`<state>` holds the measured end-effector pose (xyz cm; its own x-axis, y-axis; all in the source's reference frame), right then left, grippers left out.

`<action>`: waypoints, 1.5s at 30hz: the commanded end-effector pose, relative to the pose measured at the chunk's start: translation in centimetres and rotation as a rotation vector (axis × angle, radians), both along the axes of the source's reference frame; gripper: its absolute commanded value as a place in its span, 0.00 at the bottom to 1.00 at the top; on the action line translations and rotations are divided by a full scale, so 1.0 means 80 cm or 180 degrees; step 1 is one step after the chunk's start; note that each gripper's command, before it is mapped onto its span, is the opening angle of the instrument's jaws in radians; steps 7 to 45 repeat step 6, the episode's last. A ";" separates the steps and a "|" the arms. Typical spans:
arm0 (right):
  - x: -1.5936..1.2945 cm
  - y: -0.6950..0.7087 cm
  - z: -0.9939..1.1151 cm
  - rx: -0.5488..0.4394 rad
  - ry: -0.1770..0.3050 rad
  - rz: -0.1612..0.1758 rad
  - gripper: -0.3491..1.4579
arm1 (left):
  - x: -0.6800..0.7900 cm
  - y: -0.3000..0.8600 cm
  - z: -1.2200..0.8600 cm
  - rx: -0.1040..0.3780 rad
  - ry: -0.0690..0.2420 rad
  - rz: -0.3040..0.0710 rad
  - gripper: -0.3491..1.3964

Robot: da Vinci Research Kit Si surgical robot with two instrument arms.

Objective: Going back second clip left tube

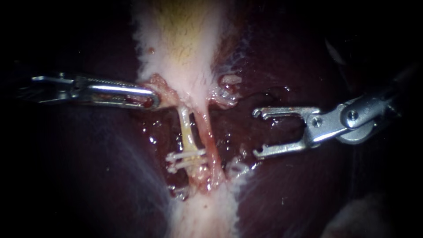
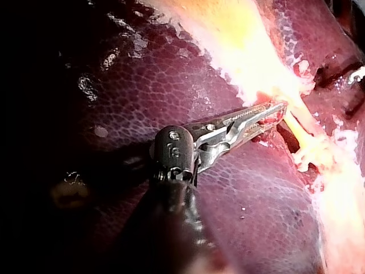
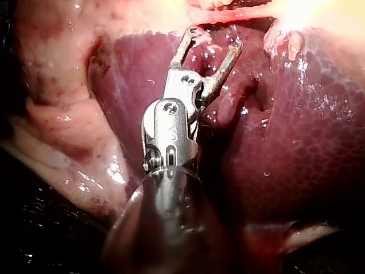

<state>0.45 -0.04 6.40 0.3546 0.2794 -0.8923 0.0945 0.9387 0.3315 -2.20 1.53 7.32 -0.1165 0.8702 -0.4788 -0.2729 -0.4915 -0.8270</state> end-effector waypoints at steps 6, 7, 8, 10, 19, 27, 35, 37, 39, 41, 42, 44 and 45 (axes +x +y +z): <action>0.0000 0.0000 0.0000 0.0001 0.0000 0.0001 0.47 | 0.0002 0.0001 0.0003 0.0000 0.0014 0.0005 0.00; 0.0000 0.0000 0.0000 0.0001 0.0000 0.0001 0.47 | 0.0002 0.0001 0.0003 0.0000 0.0014 0.0005 0.00; 0.0000 0.0000 0.0000 0.0001 0.0000 0.0001 0.47 | 0.0002 0.0001 0.0003 0.0000 0.0014 0.0005 0.00; 0.0000 0.0000 0.0000 0.0001 0.0000 0.0001 0.47 | 0.0002 0.0001 0.0003 0.0000 0.0014 0.0005 0.00; 0.0000 0.0000 0.0000 0.0001 0.0000 0.0001 0.47 | 0.0002 0.0001 0.0003 0.0000 0.0014 0.0005 0.00; 0.0000 0.0000 0.0000 0.0001 0.0000 0.0001 0.47 | 0.0002 0.0001 0.0003 0.0000 0.0014 0.0005 0.00; 0.0000 0.0000 0.0000 0.0001 0.0000 0.0001 0.47 | 0.0002 0.0001 0.0003 0.0000 0.0014 0.0005 0.00; 0.0000 0.0000 0.0000 0.0001 0.0000 0.0001 0.47 | 0.0002 0.0001 0.0003 0.0000 0.0014 0.0005 0.00; 0.0000 0.0000 0.0000 0.0001 0.0000 0.0001 0.47 | 0.0002 0.0001 0.0003 0.0000 0.0014 0.0005 0.00; 0.0000 0.0000 0.0000 0.0001 0.0000 0.0001 0.47 | 0.0002 0.0001 0.0003 0.0000 0.0014 0.0005 0.00; 0.0000 0.0000 0.0000 0.0001 0.0000 0.0001 0.47 | 0.0002 0.0001 0.0003 0.0000 0.0014 0.0005 0.00; 0.0000 0.0000 0.0000 0.0001 0.0000 0.0001 0.47 | 0.0002 0.0001 0.0003 0.0000 0.0014 0.0005 0.00; 0.0000 0.0000 0.0000 0.0001 0.0000 0.0001 0.47 | 0.0002 0.0001 0.0003 0.0000 0.0014 0.0005 0.00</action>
